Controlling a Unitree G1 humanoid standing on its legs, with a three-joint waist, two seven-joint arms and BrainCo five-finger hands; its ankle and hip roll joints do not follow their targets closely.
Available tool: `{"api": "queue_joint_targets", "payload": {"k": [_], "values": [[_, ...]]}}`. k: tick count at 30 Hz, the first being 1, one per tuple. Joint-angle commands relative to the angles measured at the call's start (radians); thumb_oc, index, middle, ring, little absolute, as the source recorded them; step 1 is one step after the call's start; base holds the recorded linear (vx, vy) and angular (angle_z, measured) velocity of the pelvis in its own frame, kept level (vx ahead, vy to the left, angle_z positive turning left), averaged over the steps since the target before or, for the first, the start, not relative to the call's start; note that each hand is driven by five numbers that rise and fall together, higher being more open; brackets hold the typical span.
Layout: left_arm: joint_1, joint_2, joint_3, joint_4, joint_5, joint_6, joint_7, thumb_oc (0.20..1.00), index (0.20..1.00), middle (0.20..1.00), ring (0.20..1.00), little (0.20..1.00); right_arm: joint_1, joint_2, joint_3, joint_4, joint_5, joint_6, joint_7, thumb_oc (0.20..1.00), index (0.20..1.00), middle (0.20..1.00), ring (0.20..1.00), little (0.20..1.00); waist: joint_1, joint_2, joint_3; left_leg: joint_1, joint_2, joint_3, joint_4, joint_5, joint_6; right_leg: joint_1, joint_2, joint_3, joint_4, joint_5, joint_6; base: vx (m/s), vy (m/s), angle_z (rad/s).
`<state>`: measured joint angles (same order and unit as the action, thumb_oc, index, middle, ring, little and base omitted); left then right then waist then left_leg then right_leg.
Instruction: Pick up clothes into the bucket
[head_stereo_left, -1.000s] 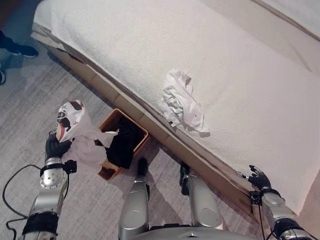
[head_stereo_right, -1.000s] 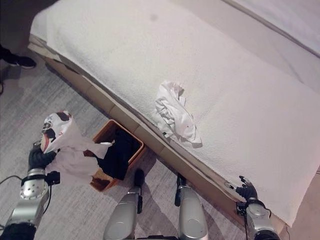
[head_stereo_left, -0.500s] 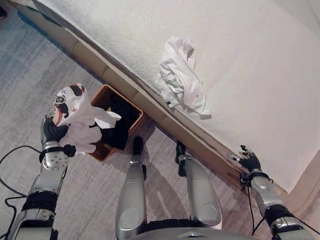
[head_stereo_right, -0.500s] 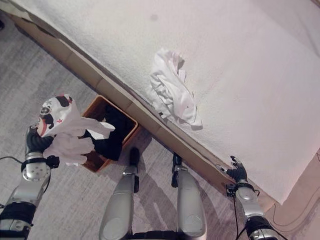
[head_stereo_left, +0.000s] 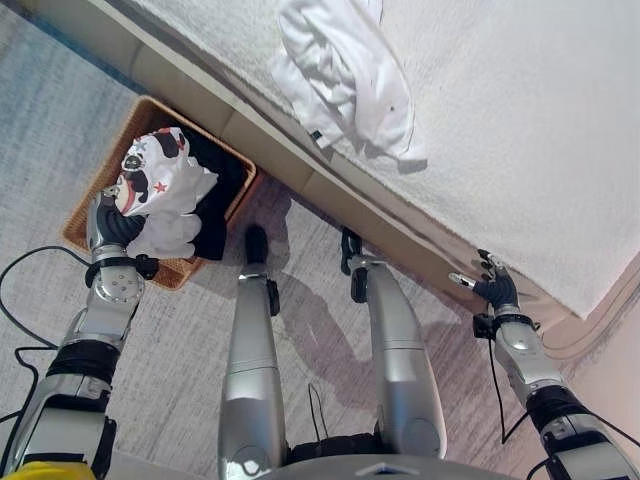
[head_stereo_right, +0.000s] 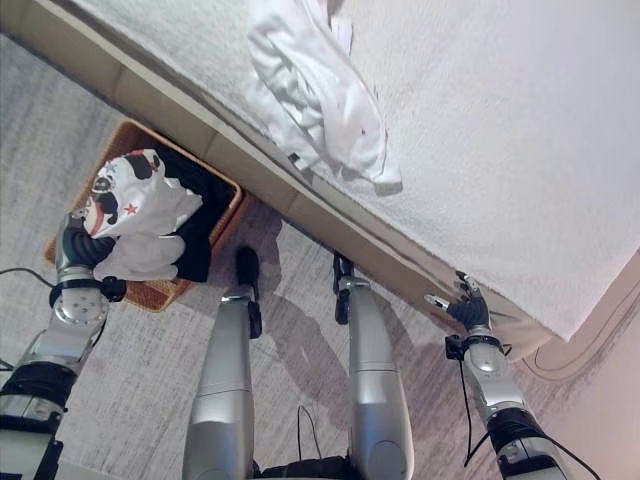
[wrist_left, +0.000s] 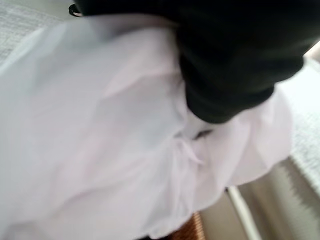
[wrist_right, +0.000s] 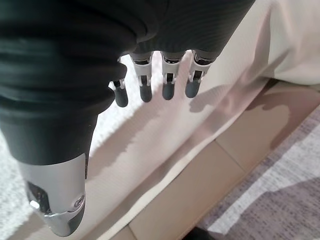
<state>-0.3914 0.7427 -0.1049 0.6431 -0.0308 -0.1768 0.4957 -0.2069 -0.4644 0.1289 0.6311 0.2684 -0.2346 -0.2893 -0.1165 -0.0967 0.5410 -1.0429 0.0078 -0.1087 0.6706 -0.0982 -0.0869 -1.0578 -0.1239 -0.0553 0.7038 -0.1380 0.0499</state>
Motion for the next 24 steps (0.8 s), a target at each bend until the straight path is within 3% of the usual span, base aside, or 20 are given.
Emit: {"api": "queue_joint_targets", "payload": {"k": [1,5,10,18,22,24], "values": [[0.004,0.004,0.027,-0.022,0.05,0.015,0.08,1.0,1.0,1.0,1.0,1.0,0.037,-0.032,-0.035,-0.138,-0.093,-0.047,-0.132,1.0,1.0,1.0,1.0,1.0,-0.01,-0.004,-0.021,0.001,-0.027,0.033,0.064,-0.072,0.062,0.062,-0.027,0.032,-0.072,0.023,0.053,0.01,0.025,-0.04],[-0.01,0.007,0.03,-0.025,0.095,0.036,0.108,1.0,1.0,1.0,1.0,1.0,0.015,-0.07,-0.034,-0.257,-0.246,-0.055,-0.216,1.0,1.0,1.0,1.0,1.0,-0.015,-0.001,-0.021,-0.003,-0.029,0.039,0.053,-0.071,0.062,0.047,-0.024,0.039,-0.076,0.022,0.054,0.01,0.035,-0.04],[-0.013,0.011,0.04,-0.014,0.141,0.06,0.146,1.0,1.0,1.0,1.0,1.0,0.01,-0.089,-0.034,-0.353,-0.31,-0.062,-0.25,1.0,1.0,1.0,1.0,1.0,-0.018,-0.002,-0.021,0.006,-0.027,0.04,0.043,-0.069,0.061,0.052,-0.023,0.038,-0.085,0.025,0.056,0.0,0.009,-0.01],[0.105,-0.094,0.11,-0.047,0.115,0.066,0.159,1.0,1.0,1.0,1.0,1.0,0.005,-0.114,-0.062,-0.477,-0.433,-0.051,-0.301,1.0,1.0,1.0,1.0,1.0,-0.003,0.01,-0.021,0.039,-0.035,0.036,0.0,-0.055,0.057,0.08,-0.026,0.034,-0.106,0.025,0.053,0.0,0.0,0.0],[0.169,-0.178,0.113,-0.057,0.058,0.035,0.154,1.0,1.0,1.0,1.0,1.0,-0.038,-0.118,-0.076,-0.517,-0.446,-0.043,-0.326,1.0,1.0,1.0,1.0,1.0,0.014,0.022,-0.021,0.055,-0.039,0.035,-0.021,-0.044,0.056,0.095,-0.03,0.028,-0.118,0.028,0.053,0.0,0.0,0.0],[0.206,-0.247,0.074,-0.052,-0.035,-0.039,0.095,1.0,1.0,1.0,1.0,1.0,-0.134,-0.132,-0.051,-0.498,-0.432,-0.036,-0.326,1.0,1.0,1.0,1.0,1.0,0.037,0.034,-0.021,0.072,-0.046,0.033,-0.043,-0.032,0.055,0.109,-0.035,0.025,-0.124,0.031,0.054,-0.01,-0.03,0.03]]}}
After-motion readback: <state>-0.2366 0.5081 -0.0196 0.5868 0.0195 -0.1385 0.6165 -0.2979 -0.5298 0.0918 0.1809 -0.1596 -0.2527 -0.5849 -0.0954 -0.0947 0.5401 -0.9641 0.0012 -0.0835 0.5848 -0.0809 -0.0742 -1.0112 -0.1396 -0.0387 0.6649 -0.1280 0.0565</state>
